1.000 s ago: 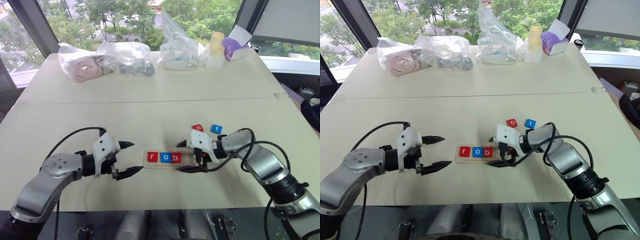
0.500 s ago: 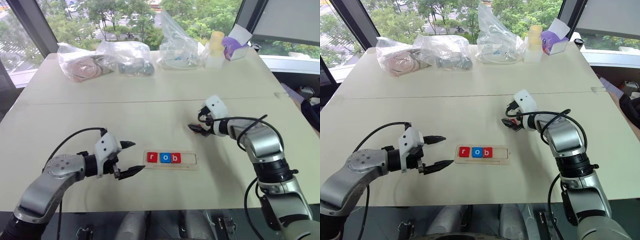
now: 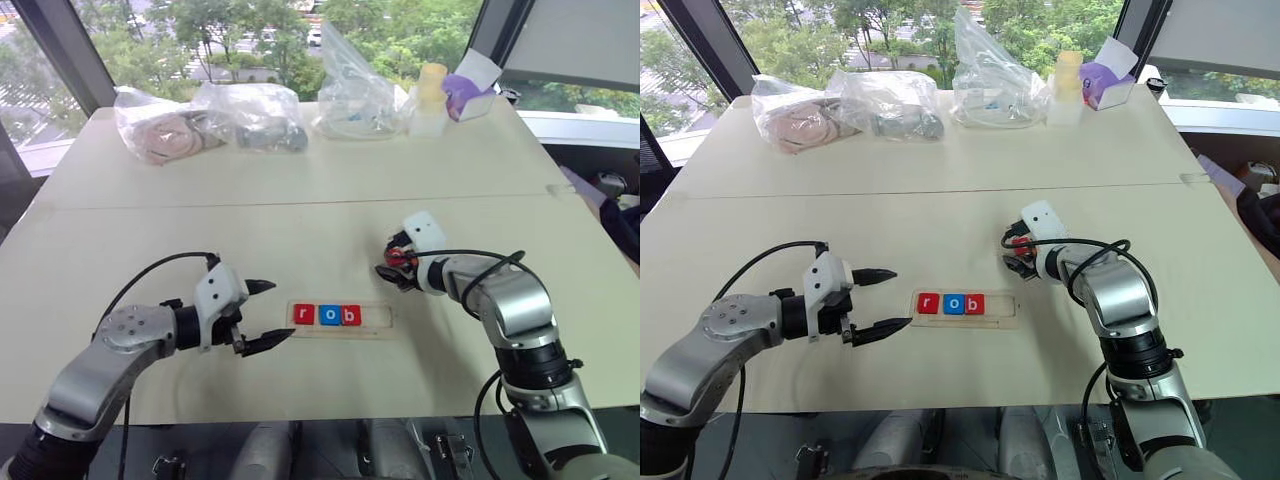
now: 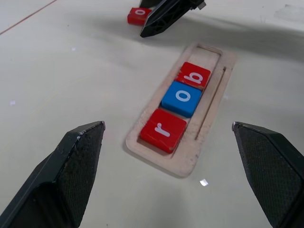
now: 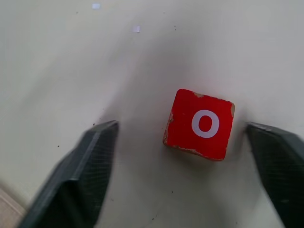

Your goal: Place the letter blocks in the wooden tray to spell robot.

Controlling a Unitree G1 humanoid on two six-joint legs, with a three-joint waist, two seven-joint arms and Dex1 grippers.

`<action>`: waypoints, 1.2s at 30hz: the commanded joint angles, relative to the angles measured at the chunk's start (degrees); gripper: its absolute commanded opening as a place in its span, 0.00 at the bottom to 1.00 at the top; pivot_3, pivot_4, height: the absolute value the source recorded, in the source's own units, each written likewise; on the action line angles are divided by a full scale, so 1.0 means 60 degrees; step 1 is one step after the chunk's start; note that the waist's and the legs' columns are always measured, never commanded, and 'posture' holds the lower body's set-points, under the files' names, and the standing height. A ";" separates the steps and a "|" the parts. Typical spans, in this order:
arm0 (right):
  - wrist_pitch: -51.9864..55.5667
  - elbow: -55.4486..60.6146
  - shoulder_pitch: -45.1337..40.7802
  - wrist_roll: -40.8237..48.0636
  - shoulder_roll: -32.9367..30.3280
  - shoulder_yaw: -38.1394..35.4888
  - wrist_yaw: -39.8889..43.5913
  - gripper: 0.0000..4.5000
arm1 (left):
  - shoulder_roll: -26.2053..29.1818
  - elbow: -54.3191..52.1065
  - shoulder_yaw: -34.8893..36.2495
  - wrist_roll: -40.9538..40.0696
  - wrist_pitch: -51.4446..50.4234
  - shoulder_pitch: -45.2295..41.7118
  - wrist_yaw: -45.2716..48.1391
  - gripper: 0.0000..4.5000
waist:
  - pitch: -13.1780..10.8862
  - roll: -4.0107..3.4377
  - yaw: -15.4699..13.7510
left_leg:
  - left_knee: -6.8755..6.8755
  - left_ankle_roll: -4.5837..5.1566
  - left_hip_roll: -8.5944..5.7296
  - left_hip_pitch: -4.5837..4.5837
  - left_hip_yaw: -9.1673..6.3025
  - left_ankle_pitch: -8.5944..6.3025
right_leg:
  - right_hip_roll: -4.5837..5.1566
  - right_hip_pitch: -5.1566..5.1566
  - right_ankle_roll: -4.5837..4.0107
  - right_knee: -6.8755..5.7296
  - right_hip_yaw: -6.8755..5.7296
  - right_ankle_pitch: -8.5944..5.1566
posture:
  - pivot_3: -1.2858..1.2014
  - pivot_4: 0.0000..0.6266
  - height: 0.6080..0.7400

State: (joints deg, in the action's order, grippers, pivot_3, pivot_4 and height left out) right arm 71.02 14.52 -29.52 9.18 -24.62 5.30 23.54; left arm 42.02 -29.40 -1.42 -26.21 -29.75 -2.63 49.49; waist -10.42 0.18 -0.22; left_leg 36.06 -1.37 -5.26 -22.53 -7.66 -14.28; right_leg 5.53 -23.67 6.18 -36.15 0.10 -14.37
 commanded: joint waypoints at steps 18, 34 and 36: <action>0.3579 0.5694 0.2905 0.1476 -0.0637 -0.2470 -0.0752 0.25 | 0.0013 0.0317 0.0076 -0.0120 0.0940 0.0016 0.0976 1.00 | 0.0004 -0.0003 0.0078 | -0.0004 0.0004 0.0000 -0.0004 -0.0003 -0.0002 | 0.0008 0.0003 0.0002 0.0005 -0.0004 -0.0003 | 0.52 0.24 1.00; 0.0678 0.4958 0.3199 0.2493 -0.4114 -0.1895 0.1829 0.99 | -0.0170 0.1156 -0.0409 0.0169 0.1124 -0.0903 0.1435 1.00 | -0.0001 -0.0011 0.0133 | 0.0017 0.0004 0.0001 0.0009 0.0009 0.0000 | 0.0001 0.0026 -0.0006 0.0017 0.0000 -0.0003 | 0.52 0.24 1.00; -0.2121 0.4030 0.3475 0.1985 -0.5397 -0.1581 0.3360 0.99 | -0.0219 0.1180 -0.0472 0.0203 0.1128 -0.0964 0.1412 1.00 | -0.0003 -0.0006 0.0135 | 0.0015 0.0007 0.0002 0.0010 0.0009 -0.0002 | 0.0001 0.0038 0.0006 0.0026 -0.0014 -0.0008 | 0.52 0.24 1.00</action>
State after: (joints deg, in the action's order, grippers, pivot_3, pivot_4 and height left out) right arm 69.93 40.93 -9.27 22.87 -55.54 -5.21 37.02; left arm 40.95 -21.57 -3.85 -25.18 -24.17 -7.58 57.63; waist -10.44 0.15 0.58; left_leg 36.13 -1.32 -5.24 -22.45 -7.60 -14.30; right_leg 5.54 -23.42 6.26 -35.99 -0.01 -14.43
